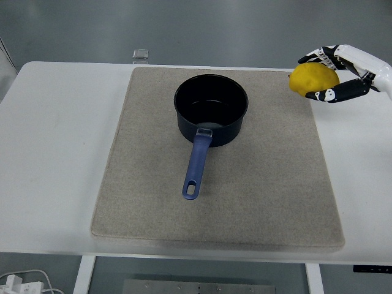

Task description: Put the potato in the blue pot

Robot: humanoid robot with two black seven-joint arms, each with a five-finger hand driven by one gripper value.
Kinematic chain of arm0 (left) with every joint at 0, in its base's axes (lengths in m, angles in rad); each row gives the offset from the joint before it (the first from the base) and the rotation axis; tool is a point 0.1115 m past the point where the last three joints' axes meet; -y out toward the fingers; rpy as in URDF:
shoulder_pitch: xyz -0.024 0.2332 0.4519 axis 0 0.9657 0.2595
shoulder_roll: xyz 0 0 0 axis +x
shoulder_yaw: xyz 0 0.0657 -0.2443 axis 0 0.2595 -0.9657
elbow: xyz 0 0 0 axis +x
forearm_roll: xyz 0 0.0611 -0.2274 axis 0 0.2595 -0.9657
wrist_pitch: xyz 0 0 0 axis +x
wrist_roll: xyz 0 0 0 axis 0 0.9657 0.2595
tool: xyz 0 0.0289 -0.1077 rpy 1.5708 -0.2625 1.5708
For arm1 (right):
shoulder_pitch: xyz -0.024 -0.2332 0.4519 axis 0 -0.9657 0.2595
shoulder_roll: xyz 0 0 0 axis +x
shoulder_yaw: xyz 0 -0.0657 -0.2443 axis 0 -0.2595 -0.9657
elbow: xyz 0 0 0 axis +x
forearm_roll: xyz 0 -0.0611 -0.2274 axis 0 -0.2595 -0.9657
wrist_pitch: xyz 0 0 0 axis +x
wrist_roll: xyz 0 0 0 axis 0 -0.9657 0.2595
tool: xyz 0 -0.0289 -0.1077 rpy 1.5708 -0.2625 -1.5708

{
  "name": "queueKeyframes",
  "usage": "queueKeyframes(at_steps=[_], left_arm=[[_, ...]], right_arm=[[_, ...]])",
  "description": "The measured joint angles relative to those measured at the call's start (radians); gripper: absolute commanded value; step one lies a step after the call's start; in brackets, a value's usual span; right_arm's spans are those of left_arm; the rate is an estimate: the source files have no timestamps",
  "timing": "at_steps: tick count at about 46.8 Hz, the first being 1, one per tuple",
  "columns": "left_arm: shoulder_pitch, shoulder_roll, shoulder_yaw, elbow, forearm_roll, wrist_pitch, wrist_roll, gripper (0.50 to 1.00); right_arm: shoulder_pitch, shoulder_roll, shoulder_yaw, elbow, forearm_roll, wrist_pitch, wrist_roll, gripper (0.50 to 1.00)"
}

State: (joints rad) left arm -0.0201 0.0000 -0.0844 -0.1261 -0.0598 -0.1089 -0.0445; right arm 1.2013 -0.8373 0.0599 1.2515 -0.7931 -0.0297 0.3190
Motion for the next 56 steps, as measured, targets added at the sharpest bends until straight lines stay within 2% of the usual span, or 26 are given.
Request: queueKeyframes(at_steps=[13, 18, 23, 38, 56], left_arm=[[0.000, 0.000, 0.000, 0.000, 0.000, 0.000, 0.000, 1.000], [0.000, 0.000, 0.000, 0.000, 0.000, 0.000, 0.000, 1.000], [0.000, 0.000, 0.000, 0.000, 0.000, 0.000, 0.000, 1.000], [0.000, 0.000, 0.000, 0.000, 0.000, 0.000, 0.000, 1.000], [0.000, 0.000, 0.000, 0.000, 0.000, 0.000, 0.000, 1.000]], right_arm=[[0.023, 0.031, 0.001, 0.000, 0.008, -0.010, -0.014, 0.500], [0.035, 0.072, 0.001, -0.009, 0.008, -0.012, -0.021, 0.500], [0.066, 0.145, -0.008, -0.045, 0.008, -0.012, -0.041, 0.500], [0.138, 0.384, -0.054, -0.211, 0.052, -0.009, -0.046, 0.500], [0.133, 0.580, -0.091, -0.351, 0.054, -0.010, -0.046, 0.500]])
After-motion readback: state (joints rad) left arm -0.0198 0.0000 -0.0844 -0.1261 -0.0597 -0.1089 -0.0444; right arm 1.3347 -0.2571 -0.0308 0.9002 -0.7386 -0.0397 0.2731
